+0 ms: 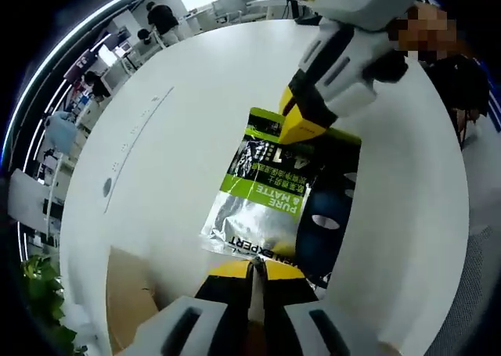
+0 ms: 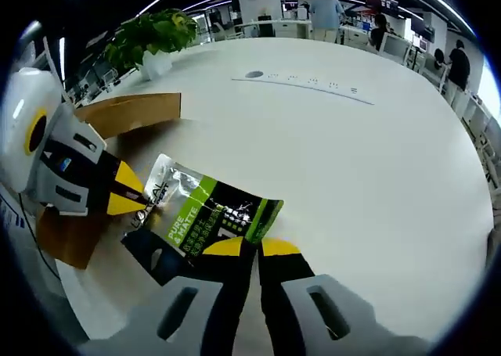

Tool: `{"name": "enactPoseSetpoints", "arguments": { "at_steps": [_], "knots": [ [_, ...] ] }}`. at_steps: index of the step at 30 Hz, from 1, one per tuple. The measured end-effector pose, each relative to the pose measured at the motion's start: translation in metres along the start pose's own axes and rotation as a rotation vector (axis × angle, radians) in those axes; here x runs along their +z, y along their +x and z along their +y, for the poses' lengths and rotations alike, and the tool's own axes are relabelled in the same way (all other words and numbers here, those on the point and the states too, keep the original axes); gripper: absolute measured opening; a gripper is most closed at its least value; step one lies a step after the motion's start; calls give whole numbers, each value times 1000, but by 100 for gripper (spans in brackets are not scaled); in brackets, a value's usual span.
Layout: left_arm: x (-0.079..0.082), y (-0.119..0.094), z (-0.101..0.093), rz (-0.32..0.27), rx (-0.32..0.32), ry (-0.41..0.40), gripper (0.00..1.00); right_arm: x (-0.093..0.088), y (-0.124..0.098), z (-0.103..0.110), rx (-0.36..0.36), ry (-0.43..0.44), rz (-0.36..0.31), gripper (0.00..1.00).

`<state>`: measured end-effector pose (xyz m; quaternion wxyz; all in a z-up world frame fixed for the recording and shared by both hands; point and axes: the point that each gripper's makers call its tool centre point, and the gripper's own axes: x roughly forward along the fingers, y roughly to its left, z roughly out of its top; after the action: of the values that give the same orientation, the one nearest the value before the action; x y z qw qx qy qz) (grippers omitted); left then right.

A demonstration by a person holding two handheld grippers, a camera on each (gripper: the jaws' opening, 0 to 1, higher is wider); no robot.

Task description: Operate the shoe box by opening the lid, removing the specified soft item, and placing it in the target area until the item is outside and the box remains undamaged.

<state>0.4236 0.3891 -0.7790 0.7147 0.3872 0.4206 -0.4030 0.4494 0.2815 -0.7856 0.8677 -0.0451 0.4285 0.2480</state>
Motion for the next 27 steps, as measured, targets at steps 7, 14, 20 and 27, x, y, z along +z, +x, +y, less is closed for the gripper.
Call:
{"name": "enactPoseSetpoints", "arguments": {
  "at_steps": [7, 14, 20, 27],
  "knots": [
    [-1, -4, 4, 11, 11, 15, 5, 2, 1, -2, -5, -8, -1, 6],
    [0, -11, 2, 3, 17, 27, 7, 7, -7, -7, -12, 0, -24, 10],
    [10, -20, 1, -30, 17, 8, 11, 7, -14, -6, -14, -1, -35, 12],
    [16, -35, 0, -83, -2, -80, 17, 12, -27, -2, -10, -11, -56, 16]
  ]
}}
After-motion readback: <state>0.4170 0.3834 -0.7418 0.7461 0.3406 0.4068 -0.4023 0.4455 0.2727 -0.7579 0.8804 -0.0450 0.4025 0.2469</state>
